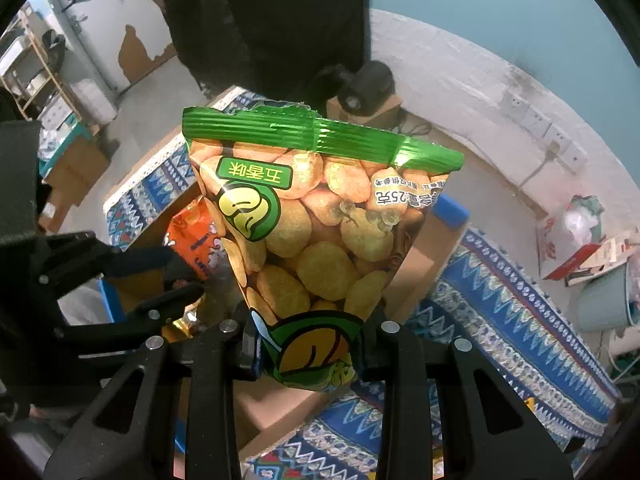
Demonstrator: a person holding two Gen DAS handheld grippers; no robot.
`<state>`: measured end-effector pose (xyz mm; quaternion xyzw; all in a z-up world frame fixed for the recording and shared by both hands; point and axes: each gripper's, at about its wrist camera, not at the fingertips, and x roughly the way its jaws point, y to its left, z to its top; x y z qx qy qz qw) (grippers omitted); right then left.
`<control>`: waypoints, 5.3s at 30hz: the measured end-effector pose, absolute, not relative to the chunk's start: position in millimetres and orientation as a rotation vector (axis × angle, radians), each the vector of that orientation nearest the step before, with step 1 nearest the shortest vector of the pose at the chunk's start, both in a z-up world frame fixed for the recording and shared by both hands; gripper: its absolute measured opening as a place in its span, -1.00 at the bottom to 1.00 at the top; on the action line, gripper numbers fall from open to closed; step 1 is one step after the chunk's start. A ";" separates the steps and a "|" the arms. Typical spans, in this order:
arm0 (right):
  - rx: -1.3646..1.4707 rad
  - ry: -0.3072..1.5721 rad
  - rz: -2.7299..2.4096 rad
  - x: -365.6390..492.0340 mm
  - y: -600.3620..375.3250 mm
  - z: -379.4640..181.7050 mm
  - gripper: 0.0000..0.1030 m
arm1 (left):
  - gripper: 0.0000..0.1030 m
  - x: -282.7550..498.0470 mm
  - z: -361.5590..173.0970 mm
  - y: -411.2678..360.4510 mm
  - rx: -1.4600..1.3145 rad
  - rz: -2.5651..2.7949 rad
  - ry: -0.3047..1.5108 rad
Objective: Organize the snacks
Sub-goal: 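Carry both bags over the cardboard box and open both tools to drop them, then move both tools back from the box to the snack pile, then grasp the yellow stick pack with the left tool while the right tool grasps the red chip bag, then carry both bags over the cardboard box and open both tools to drop them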
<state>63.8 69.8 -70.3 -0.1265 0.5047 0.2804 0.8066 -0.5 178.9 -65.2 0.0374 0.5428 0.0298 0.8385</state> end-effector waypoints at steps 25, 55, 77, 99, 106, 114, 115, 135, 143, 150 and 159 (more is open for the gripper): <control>-0.259 1.053 0.523 52.6 10.0 -49.8 0.25 | 0.26 -6.2 -37.6 129.2 0.102 -0.035 1.100; -0.247 1.118 0.382 -10.5 -154.9 -58.2 0.29 | 0.47 -23.2 -47.4 -22.1 0.313 -0.297 1.124; -0.286 1.359 0.349 -35.3 -217.8 -157.1 0.29 | 0.47 -20.5 -119.4 -94.9 0.399 -0.452 1.263; -0.199 1.390 0.266 -22.2 -248.0 -195.5 -0.24 | 0.47 10.0 -167.6 -128.6 0.415 -0.473 1.335; -0.033 1.357 0.166 -7.5 -291.9 -193.7 -0.21 | 0.48 21.9 -179.1 -139.6 0.411 -0.471 1.353; -0.035 1.368 0.228 0.2 -287.9 -195.1 0.17 | 0.48 30.5 -200.3 -161.4 0.451 -0.465 1.372; -0.054 1.371 0.230 0.3 -284.8 -196.7 0.18 | 0.48 31.5 -202.2 -163.8 0.454 -0.463 1.371; -0.035 1.280 0.197 25.4 -290.1 -181.6 -0.24 | -0.39 36.4 -166.8 -143.0 0.426 -0.419 1.250; -0.006 1.208 0.174 14.9 -280.5 -141.6 -0.24 | -0.39 28.9 -116.9 -121.4 0.413 -0.390 1.156; 0.003 1.149 0.168 12.6 -276.6 -115.8 -0.24 | -0.39 18.7 -89.4 -114.4 0.391 -0.374 1.111; 0.006 1.080 0.187 14.0 -263.3 -83.5 -0.24 | -0.39 17.6 -62.8 -91.3 0.352 -0.338 1.065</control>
